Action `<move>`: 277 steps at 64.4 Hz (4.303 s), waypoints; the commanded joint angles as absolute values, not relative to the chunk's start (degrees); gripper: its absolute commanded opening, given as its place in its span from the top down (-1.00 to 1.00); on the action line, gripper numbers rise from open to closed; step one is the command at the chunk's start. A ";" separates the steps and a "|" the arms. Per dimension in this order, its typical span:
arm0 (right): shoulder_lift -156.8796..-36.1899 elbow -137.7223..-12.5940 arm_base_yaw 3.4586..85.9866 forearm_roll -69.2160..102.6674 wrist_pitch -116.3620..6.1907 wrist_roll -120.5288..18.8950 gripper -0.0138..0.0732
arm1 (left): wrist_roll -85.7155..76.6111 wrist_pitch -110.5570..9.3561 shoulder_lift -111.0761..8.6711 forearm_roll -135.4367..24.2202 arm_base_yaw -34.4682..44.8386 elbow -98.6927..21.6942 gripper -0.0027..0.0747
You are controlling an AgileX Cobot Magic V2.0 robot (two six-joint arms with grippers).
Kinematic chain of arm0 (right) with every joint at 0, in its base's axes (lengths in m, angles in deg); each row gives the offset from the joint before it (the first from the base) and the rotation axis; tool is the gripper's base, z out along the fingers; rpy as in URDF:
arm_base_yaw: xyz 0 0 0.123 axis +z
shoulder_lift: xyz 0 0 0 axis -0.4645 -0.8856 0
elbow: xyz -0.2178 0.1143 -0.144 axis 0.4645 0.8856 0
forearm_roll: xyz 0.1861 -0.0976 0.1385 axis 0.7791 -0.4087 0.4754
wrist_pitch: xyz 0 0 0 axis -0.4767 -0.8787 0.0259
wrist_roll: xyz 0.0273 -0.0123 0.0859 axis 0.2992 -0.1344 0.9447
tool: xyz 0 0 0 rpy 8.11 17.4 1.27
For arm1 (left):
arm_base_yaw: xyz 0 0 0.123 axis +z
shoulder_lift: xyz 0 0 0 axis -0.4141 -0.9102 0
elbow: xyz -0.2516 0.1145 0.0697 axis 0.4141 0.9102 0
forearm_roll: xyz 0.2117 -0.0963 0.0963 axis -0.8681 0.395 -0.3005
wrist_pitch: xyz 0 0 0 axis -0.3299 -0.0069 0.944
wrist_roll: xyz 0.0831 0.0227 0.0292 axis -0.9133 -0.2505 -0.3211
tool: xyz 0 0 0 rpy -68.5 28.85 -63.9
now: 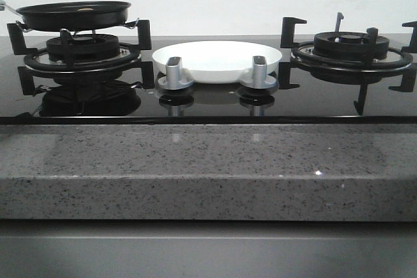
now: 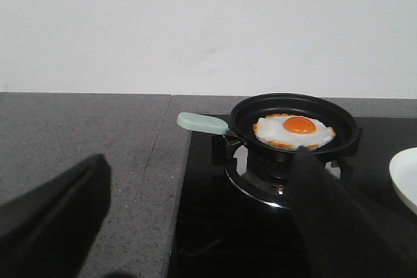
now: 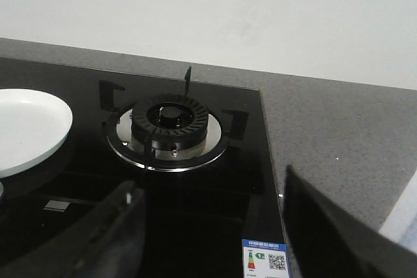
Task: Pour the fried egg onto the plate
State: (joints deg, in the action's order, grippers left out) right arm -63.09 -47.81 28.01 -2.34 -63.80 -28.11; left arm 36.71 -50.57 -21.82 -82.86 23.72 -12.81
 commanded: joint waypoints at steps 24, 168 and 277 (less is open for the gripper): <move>-63.79 -49.81 27.54 -3.01 -58.51 -28.26 -0.66 | 37.22 -46.59 -22.29 -83.18 23.78 -14.70 -0.80; -161.54 -149.49 40.21 16.24 -116.65 -37.98 -0.10 | 37.22 -46.48 -22.29 -83.18 23.78 -14.70 -0.80; -157.68 -149.51 37.16 19.16 -118.98 -36.30 0.83 | 37.22 -46.48 -22.29 -83.18 23.78 -14.70 -0.80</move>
